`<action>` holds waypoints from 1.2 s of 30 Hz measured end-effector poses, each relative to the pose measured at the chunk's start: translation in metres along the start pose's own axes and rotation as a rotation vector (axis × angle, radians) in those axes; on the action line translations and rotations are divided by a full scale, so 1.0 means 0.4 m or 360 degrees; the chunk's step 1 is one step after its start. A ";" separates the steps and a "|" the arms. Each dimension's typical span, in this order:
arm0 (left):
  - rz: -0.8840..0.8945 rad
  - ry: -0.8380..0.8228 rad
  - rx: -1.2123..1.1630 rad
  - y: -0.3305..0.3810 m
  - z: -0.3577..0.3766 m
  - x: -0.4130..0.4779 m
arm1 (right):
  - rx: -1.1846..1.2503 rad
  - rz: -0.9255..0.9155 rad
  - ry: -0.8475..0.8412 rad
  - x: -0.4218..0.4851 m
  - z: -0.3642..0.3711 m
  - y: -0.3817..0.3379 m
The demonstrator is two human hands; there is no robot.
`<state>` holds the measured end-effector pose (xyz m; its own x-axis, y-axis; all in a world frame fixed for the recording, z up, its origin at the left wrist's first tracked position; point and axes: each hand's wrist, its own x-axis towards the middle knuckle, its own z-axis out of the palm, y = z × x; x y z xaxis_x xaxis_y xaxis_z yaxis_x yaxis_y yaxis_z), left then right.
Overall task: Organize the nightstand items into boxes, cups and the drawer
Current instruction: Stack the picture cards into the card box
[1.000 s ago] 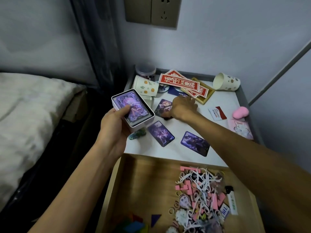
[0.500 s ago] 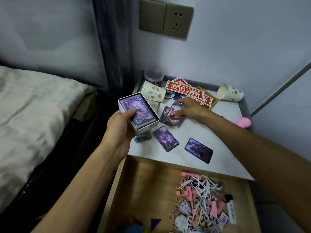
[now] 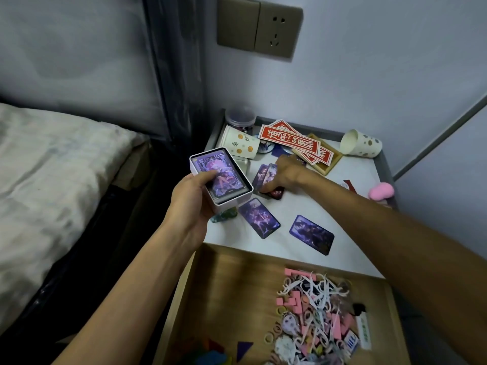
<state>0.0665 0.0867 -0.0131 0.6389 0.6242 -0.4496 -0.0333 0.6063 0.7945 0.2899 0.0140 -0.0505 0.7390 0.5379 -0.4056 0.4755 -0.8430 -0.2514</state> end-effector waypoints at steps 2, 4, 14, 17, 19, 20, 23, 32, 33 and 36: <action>-0.0006 0.0004 -0.0001 -0.002 0.001 0.000 | 0.0239 -0.0030 0.0084 -0.007 -0.003 0.006; -0.0010 0.0010 0.0012 -0.005 0.002 -0.001 | 0.0524 -0.0065 0.0233 -0.024 -0.011 0.020; -0.0103 -0.0154 0.0349 -0.091 0.046 -0.019 | 0.1953 -0.0140 0.0483 -0.329 -0.056 0.174; -0.0161 -0.0318 0.0462 -0.138 0.065 -0.039 | 0.2068 -0.0213 0.0242 -0.403 -0.031 0.218; -0.0235 -0.0454 0.0523 -0.170 0.074 -0.057 | 0.1965 -0.0226 0.0160 -0.427 -0.006 0.236; -0.0279 -0.0522 0.0550 -0.187 0.079 -0.065 | 0.1877 -0.0237 0.0149 -0.433 0.007 0.244; -0.0358 -0.0673 0.0583 -0.217 0.088 -0.082 | 0.1672 -0.0267 0.0143 -0.436 0.027 0.252; -0.0442 -0.0822 0.0454 -0.244 0.101 -0.090 | 0.1678 -0.0167 0.0093 -0.424 0.057 0.270; -0.0446 -0.0831 0.0447 -0.245 0.102 -0.091 | 0.1698 -0.0160 0.0097 -0.423 0.059 0.269; -0.0450 -0.0838 0.0441 -0.248 0.102 -0.091 | 0.1698 -0.0160 0.0137 -0.419 0.065 0.262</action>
<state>0.0779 -0.0162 -0.0589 0.8870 0.0924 -0.4524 0.3451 0.5181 0.7826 0.2036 -0.1646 -0.0316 0.7707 0.5687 -0.2874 -0.0950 -0.3435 -0.9343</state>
